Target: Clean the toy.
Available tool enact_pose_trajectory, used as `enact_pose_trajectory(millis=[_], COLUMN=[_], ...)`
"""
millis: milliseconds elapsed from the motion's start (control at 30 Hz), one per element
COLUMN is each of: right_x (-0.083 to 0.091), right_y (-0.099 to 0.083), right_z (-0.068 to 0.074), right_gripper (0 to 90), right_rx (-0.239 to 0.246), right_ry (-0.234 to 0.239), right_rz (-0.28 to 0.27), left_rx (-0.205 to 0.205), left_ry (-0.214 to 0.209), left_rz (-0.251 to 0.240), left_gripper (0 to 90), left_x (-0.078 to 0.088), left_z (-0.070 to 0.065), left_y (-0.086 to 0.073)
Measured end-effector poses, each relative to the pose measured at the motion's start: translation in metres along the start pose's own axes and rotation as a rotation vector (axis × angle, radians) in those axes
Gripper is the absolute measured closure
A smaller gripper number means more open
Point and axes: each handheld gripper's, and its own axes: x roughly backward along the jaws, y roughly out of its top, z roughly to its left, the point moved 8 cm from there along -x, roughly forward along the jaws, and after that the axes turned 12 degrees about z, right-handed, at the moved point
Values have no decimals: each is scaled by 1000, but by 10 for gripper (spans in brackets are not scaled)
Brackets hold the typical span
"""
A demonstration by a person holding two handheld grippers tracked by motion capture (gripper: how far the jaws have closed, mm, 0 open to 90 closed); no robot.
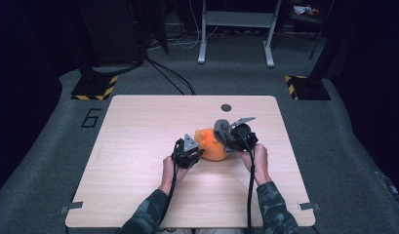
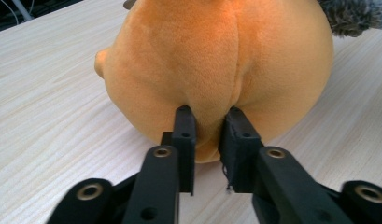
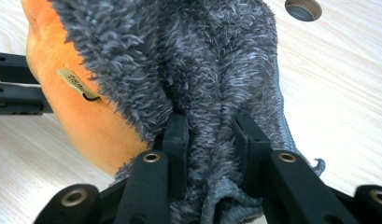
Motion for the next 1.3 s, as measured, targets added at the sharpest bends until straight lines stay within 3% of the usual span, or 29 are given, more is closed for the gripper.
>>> enact_pose_trajectory(millis=[67,300,467,567,733,833,967,1300], right_x=[2,19,33,40,28,22,18,-5], right_y=[-1,-1,6,11,17,17,13,-10], right_z=[-1,-5,10,24,37,36,29,-2], right_gripper=[693,692,692,692,692,693,693,693], right_rx=[-7,-10,45,88,156,149,106,12], right_ry=[-3,-23,-36,-32,-62,-45,-35,-24], right_rz=[-8,-47,-69,-79,-36,-39,-27,43], left_rx=[13,87,134,134,121,126,118,129], left_ry=[-1,-89,-136,-149,-122,-116,-104,-103], left_rz=[-12,-28,-37,-38,-9,-8,-5,-4], left_gripper=[812,841,844,845,842,840,839,835], left_x=[1,9,17,22,19,17,15,12], left_z=[0,-2,-5,-8,-6,-3,-2,1], left_y=[1,4,8,10,8,5,5,3])
